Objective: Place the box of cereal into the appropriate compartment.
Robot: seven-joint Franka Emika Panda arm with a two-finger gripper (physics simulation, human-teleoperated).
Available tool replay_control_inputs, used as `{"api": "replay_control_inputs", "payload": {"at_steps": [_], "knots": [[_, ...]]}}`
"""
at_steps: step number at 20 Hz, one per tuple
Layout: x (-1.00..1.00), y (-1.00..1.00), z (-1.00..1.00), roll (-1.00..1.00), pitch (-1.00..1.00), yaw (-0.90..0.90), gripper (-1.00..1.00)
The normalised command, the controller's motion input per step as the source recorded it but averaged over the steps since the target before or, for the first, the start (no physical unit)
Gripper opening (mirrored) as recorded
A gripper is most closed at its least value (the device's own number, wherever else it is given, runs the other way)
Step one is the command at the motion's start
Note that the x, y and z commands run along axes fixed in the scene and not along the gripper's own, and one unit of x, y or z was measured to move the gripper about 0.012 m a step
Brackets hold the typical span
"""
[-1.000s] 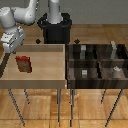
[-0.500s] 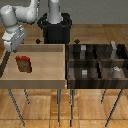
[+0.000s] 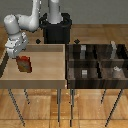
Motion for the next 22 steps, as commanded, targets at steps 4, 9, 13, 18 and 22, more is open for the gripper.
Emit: {"api": "replay_control_inputs", "payload": {"at_steps": [4, 9, 13, 18, 22], "knots": [[0.0, 0.0, -1.0, 0.0, 0.0, 0.0, 1.0], [0.0, 0.0, -0.6, 0.0, 0.0, 0.0, -1.0], [0.0, 0.0, 0.0, 0.0, 0.0, 0.0, -1.0], [0.0, 0.0, 0.2, 0.0, 0.0, 0.0, -1.0], [0.0, 0.0, 1.0, 0.0, 0.0, 0.0, -1.0]]}}
